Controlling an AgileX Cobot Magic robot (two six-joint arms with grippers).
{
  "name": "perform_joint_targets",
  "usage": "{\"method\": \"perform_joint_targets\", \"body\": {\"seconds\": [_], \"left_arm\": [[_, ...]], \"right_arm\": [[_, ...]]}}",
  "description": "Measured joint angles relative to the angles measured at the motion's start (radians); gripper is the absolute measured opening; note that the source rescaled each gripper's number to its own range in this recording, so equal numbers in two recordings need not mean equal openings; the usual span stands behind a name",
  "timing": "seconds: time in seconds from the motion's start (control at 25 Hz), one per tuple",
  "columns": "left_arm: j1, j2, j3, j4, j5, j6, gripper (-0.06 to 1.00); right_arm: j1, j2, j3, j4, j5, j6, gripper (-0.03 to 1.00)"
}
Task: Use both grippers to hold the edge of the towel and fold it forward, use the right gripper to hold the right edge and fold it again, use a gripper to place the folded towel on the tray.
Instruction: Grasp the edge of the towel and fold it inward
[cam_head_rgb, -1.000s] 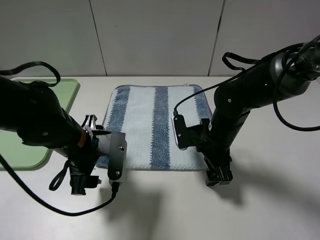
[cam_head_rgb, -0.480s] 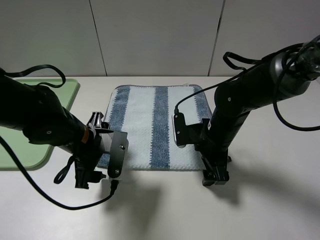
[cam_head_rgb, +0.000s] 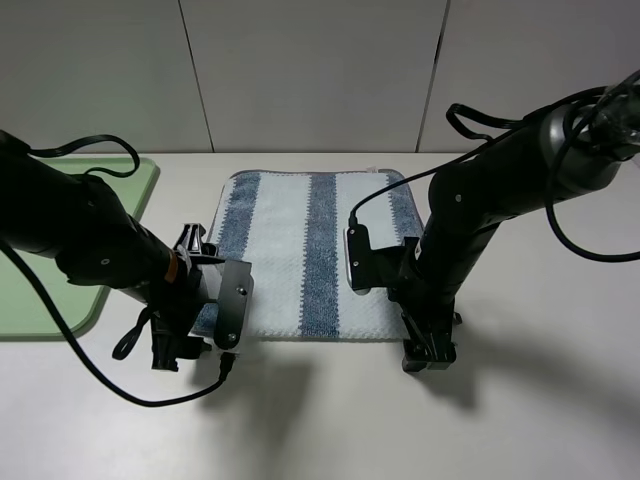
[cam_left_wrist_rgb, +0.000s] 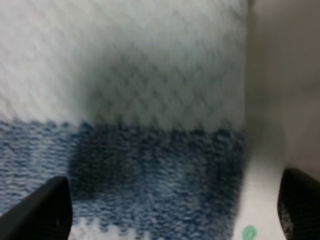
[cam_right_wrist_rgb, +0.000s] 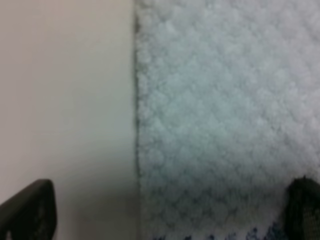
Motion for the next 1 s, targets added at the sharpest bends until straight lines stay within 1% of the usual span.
{"method": "perform_joint_targets", "body": {"seconds": [0.24, 0.48, 0.56, 0.8, 0.92, 1.0], "left_arm": [[0.000, 0.001, -0.001, -0.036, 0.000, 0.003, 0.79], [0.000, 0.009, -0.001, -0.041, -0.001, 0.003, 0.62], [0.000, 0.010, -0.001, -0.041, -0.002, 0.003, 0.57], [0.000, 0.010, -0.001, -0.041, -0.020, 0.003, 0.45], [0.000, 0.010, -0.001, -0.041, -0.026, 0.003, 0.34], [0.000, 0.010, -0.001, -0.041, -0.027, 0.003, 0.26]], "right_arm": [[0.000, 0.001, 0.000, 0.002, 0.000, 0.000, 1.00], [0.000, 0.001, 0.000, 0.002, 0.000, 0.000, 0.99], [0.000, 0.001, 0.000, 0.005, -0.004, 0.000, 0.95], [0.000, 0.001, 0.000, 0.023, -0.017, 0.000, 0.79], [0.000, 0.001, 0.000, 0.029, -0.021, -0.001, 0.70], [0.000, 0.001, 0.000, 0.029, -0.023, -0.001, 0.62]]}}
